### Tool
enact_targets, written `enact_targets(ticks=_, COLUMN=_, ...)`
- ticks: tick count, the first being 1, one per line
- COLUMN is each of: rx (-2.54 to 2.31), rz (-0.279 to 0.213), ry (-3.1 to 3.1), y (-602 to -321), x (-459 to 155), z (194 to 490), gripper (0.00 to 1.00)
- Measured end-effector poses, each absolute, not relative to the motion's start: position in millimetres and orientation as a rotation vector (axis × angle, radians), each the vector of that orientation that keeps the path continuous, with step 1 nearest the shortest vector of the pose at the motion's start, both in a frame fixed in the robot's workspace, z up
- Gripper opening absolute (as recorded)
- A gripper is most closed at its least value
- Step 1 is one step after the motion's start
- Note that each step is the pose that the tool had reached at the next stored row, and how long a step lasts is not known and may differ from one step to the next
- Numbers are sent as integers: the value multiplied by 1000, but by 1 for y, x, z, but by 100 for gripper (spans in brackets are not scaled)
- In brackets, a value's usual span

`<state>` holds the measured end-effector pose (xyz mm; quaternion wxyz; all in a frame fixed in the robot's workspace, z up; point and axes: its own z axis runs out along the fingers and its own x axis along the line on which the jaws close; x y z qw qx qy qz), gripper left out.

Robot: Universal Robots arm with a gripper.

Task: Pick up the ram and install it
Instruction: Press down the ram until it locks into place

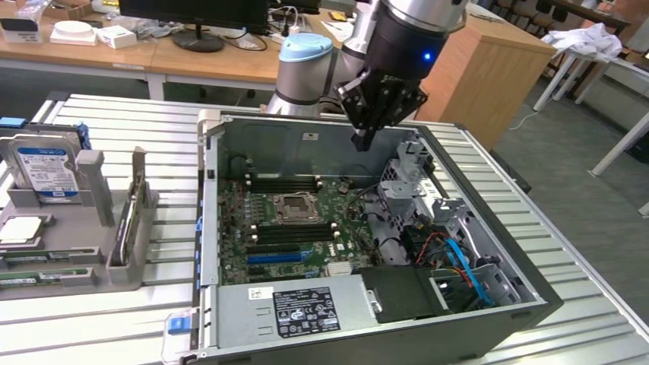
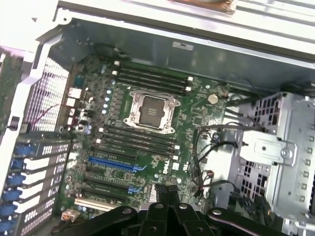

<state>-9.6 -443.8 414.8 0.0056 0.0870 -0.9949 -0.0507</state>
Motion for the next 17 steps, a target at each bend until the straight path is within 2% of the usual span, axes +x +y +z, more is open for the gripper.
enact_targets(ticks=7, rx=244, rz=-159, ry=-3118, y=-444, x=-10, z=415, gripper=10)
enact_targets(ticks=17, rx=523, rz=-157, ry=-3075, y=-444, x=-10, z=413, gripper=10)
